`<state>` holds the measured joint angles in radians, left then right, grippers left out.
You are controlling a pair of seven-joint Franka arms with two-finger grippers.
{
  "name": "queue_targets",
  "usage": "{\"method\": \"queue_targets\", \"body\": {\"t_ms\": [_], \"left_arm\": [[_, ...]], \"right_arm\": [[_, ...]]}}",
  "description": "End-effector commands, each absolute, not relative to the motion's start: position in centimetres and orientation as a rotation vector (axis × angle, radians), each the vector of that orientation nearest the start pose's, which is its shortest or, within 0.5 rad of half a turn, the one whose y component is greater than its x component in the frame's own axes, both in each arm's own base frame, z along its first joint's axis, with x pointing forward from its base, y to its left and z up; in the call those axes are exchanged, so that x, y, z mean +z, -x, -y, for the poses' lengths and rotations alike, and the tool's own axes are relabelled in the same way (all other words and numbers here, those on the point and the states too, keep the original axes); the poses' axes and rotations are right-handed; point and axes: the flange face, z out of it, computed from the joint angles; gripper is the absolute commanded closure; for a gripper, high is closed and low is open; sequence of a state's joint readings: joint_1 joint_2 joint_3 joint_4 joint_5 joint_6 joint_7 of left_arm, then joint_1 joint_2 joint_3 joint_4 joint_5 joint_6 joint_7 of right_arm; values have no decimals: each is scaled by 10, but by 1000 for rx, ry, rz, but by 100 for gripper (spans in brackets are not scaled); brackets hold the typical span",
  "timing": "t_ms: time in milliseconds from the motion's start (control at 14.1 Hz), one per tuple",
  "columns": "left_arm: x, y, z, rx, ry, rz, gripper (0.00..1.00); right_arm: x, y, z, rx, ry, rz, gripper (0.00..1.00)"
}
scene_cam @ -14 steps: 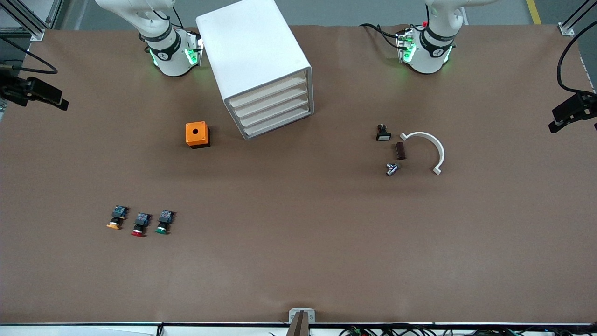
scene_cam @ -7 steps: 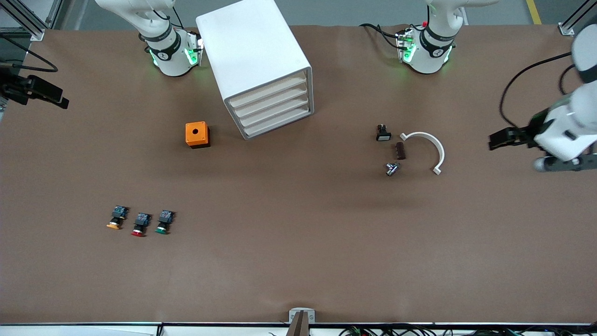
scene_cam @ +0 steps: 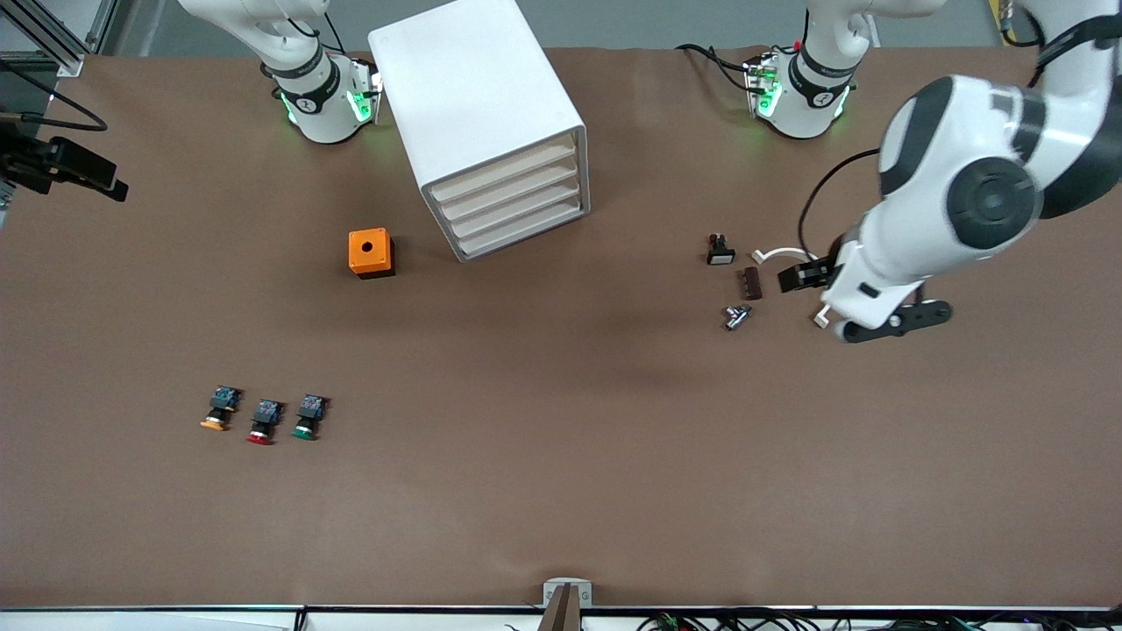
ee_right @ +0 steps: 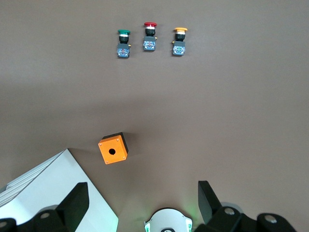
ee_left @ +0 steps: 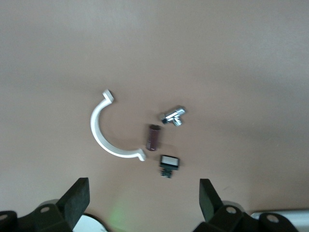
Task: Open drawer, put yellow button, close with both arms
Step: 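Reach the left gripper toward the white drawer cabinet's top drawer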
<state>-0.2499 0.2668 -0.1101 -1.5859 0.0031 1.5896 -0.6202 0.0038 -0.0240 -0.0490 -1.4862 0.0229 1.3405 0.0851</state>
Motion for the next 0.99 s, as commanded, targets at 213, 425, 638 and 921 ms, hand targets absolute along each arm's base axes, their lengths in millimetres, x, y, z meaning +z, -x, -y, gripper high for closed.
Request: {"method": "queue_targets", "body": {"t_ms": [213, 425, 638, 921], "left_arm": [[410, -570, 311, 380, 2815, 757, 0], [393, -559, 350, 511, 2711, 902, 0], [386, -535, 384, 698, 2639, 969, 0], [345, -517, 412, 1043, 2186, 1433, 0]], "right_arm": [[661, -514, 16, 180, 3100, -172, 0], [661, -514, 16, 182, 3100, -172, 0], [660, -514, 17, 185, 3099, -177, 0], [660, -514, 17, 185, 3099, -177, 0]]}}
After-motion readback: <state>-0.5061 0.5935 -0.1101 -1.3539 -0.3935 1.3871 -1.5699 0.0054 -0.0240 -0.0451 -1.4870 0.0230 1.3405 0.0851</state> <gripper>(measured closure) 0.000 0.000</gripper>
